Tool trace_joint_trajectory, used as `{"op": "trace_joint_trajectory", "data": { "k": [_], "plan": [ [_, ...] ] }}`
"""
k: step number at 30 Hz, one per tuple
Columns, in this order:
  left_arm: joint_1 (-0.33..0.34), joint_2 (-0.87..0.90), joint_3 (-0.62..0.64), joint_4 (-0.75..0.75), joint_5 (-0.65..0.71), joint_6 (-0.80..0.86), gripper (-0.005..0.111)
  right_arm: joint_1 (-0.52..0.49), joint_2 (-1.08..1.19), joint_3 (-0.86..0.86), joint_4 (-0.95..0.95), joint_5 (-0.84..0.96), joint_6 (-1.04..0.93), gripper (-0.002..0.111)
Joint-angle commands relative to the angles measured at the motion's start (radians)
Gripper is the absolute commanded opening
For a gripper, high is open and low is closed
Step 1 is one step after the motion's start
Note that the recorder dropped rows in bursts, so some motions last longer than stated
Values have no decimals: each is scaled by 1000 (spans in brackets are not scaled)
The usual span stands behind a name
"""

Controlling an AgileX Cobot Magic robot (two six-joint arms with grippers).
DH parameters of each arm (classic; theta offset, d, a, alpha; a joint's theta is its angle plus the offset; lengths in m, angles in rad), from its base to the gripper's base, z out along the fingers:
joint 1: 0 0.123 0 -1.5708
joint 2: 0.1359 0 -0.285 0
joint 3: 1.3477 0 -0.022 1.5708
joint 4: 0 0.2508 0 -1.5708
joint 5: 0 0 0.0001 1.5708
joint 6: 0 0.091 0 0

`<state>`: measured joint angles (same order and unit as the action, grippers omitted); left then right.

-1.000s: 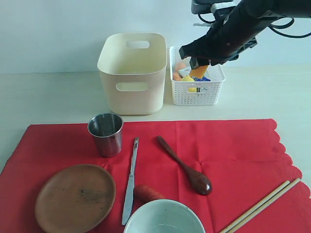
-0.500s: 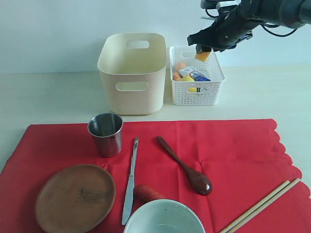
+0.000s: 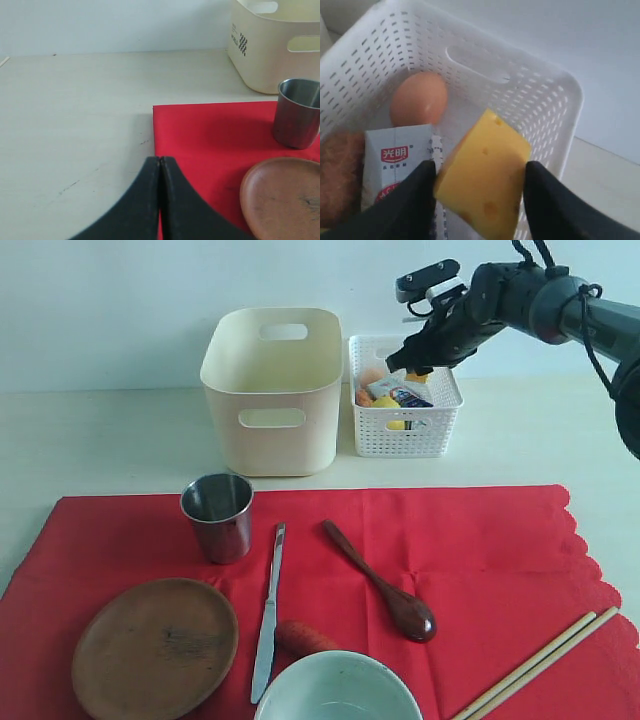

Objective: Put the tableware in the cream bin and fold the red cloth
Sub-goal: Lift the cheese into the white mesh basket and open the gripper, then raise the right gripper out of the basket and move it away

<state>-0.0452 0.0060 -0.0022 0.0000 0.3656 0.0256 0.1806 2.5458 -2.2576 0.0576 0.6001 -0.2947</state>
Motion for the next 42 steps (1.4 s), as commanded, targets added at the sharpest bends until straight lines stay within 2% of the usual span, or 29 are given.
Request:
{"op": "trace_joint_trajectory", "data": {
  "k": [1,7,16,28,32,37,42],
  "plan": [
    [0,-6,2,-10,-8,0,0,-5,-1,-17,-10,-24,-18,21],
    [0,-6,2,-10,-8,0,0,-5,-15,-17,-10,23,32,52],
    [0,-6,2,-10,-8,0,0,-5,-80,-17,-100,161,206,68],
    [0,-6,2,-10,-8,0,0,-5,-160,-15,-81,387,213,69],
    [0,-6,2,-10,-8,0,0,-5,-180,-15,-17,452,213,68],
    [0,-6,2,-10,-8,0,0,-5,-221,-3,83,499,210,65],
    [0,-6,2,-10,-8,0,0,6,-288,74,87,504,201,65]
  ]
}}
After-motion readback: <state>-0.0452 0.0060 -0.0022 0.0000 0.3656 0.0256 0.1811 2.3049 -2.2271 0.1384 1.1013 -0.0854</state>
